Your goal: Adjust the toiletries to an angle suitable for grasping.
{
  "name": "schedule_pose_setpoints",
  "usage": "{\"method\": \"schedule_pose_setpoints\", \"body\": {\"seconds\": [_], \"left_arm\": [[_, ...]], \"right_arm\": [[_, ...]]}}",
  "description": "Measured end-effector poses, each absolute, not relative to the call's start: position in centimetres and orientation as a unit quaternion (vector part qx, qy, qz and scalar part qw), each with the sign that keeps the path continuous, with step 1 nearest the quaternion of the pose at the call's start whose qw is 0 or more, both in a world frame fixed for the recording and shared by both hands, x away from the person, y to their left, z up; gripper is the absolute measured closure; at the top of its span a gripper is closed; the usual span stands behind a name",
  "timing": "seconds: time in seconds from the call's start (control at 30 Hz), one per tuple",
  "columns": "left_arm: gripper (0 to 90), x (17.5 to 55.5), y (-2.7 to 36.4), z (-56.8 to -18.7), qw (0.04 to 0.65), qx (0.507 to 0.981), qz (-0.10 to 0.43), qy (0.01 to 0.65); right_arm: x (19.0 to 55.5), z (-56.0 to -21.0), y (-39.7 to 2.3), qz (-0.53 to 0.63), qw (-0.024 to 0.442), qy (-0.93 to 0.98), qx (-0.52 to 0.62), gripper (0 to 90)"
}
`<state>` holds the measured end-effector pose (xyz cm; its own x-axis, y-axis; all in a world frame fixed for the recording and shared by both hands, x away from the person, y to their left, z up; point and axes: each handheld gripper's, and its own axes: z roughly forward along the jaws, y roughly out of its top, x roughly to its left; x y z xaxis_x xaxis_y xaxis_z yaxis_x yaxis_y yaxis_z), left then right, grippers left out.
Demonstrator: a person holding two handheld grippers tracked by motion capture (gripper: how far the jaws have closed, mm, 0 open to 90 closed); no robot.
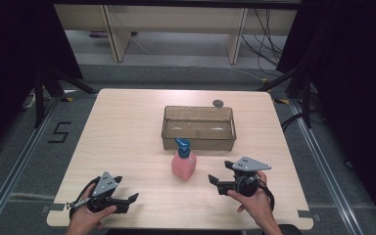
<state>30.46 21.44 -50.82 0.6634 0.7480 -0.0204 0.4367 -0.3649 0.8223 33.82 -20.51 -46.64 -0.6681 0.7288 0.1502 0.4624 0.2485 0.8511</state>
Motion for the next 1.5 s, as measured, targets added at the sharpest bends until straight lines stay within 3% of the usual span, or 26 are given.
{"method": "schedule_pose_setpoints", "body": {"seconds": [0.23, 0.47, 0.67, 0.8, 1.5], "left_arm": [[14.8, 30.5, 21.6, -50.8, 0.424, 0.808, 0.185, 0.366], [14.8, 30.6, 21.6, -50.8, 0.424, 0.806, 0.187, 0.368], [14.8, 30.7, 21.5, -51.0, 0.427, 0.805, 0.182, 0.370], [14.9, 30.7, 21.5, -50.9, 0.427, 0.804, 0.181, 0.370], [14.8, 30.7, 21.5, -51.0, 0.428, 0.804, 0.182, 0.371]], "right_arm": [[34.2, -46.5, -20.4, 0.476, 0.155, 0.784, 0.366, 19.5], [34.2, -46.4, -19.8, 0.486, 0.133, 0.780, 0.371, 19.2], [34.4, -46.2, -19.7, 0.485, 0.149, 0.783, 0.359, 19.2], [34.5, -46.2, -19.2, 0.492, 0.130, 0.778, 0.368, 19.0], [35.4, -46.1, -17.6, 0.496, 0.127, 0.784, 0.351, 17.4]]}}
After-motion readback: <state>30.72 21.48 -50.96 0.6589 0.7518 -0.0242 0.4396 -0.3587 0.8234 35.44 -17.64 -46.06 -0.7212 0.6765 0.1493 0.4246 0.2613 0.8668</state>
